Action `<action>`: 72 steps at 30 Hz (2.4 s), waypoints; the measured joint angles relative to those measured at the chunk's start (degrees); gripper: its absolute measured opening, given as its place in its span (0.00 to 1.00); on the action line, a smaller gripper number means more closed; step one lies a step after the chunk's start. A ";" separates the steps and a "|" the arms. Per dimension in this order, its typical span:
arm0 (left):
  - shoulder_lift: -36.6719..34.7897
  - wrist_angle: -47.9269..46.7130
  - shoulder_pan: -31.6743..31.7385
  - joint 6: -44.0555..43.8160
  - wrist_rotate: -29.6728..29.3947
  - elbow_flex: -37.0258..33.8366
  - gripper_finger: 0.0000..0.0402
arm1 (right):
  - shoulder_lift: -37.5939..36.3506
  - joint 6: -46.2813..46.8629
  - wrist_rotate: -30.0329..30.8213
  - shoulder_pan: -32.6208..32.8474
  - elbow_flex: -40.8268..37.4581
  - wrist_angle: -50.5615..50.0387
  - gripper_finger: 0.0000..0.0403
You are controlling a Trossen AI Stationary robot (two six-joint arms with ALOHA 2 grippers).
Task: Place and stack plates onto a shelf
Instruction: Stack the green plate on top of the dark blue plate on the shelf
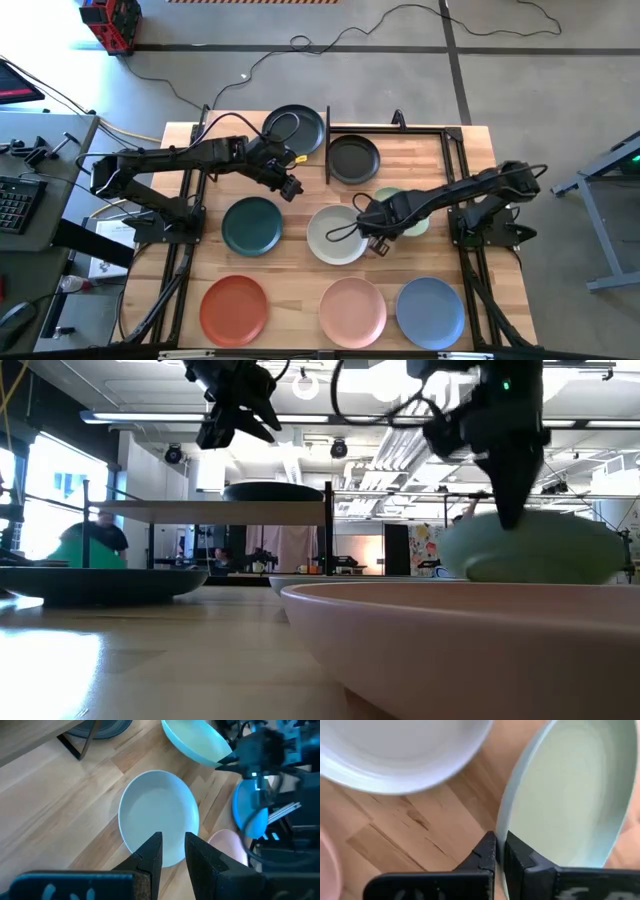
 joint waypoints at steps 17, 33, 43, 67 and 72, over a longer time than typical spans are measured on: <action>0.00 13.14 0.02 -1.41 -0.21 0.02 0.18 | -2.22 -17.78 13.44 -6.18 20.24 -13.71 0.00; 0.00 13.00 2.84 -3.69 -0.35 0.00 0.32 | -2.25 -39.37 16.59 -9.45 28.50 -16.50 0.00; 0.00 13.02 8.56 -10.29 3.39 0.02 0.30 | -2.25 -59.89 9.22 -10.57 28.50 -15.56 0.00; 0.00 -3.68 16.70 -6.58 5.84 11.17 0.29 | -2.25 -81.01 8.71 -10.65 28.50 -6.57 0.00; 0.00 -3.77 16.70 -6.55 5.13 11.17 0.29 | -2.22 -83.07 8.44 -10.65 28.50 -4.31 0.00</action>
